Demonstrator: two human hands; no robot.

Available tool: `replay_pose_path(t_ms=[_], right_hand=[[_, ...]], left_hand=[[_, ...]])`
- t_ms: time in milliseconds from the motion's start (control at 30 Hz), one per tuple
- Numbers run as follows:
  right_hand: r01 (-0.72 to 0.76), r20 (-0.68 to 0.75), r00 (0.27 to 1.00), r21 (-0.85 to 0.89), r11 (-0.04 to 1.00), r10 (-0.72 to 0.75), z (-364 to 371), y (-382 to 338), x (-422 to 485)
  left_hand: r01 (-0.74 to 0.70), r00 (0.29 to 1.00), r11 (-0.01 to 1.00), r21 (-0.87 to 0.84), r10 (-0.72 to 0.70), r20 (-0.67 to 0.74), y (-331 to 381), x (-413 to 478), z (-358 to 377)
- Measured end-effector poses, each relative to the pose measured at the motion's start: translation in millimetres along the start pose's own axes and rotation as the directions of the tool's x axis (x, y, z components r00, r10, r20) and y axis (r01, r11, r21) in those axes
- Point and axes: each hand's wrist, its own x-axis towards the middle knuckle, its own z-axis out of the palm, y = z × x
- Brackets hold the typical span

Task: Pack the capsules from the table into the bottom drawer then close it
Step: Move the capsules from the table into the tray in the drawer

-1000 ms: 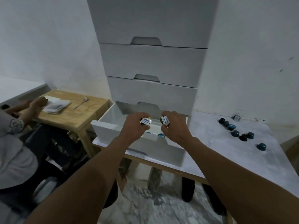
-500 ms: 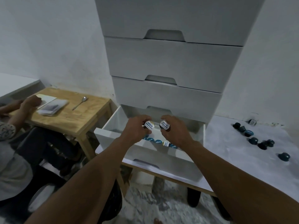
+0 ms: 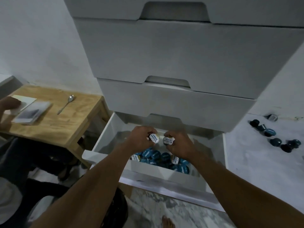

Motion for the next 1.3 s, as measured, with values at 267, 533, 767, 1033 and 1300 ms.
replay_pose_path(t_ms=[267, 533, 767, 1033, 1300], right_hand=[[-0.152, -0.004, 0.988, -0.015, 0.988, 0.152, 7.0, 6.1, 8.9], [-0.254, 0.021, 0.967, -0.021, 0.967, 0.255, 11.5, 4.9, 14.2], [-0.298, 0.052, 0.953, -0.03, 0.954, 0.3, 18.6, 10.2, 17.5], [-0.319, 0.086, 0.944, 0.014, 0.947, 0.317, 22.7, 14.1, 24.4], [-0.338, 0.086, 0.938, 0.008, 0.941, 0.336, 20.5, 21.4, 25.9]], left_hand=[[-0.053, 0.983, 0.993, 0.11, 0.032, 0.179, -14.0, 33.3, 3.4], [-0.113, 0.971, 0.994, 0.006, 0.109, 0.211, -30.8, 53.1, 14.4], [-0.135, 0.955, 0.991, -0.006, 0.132, 0.265, -39.4, 64.7, 24.2], [-0.16, 0.927, 0.987, 0.029, 0.14, 0.348, -45.7, 71.3, 25.1], [-0.208, 0.925, 0.969, 0.13, 0.152, 0.349, -48.0, 78.6, 24.6]])
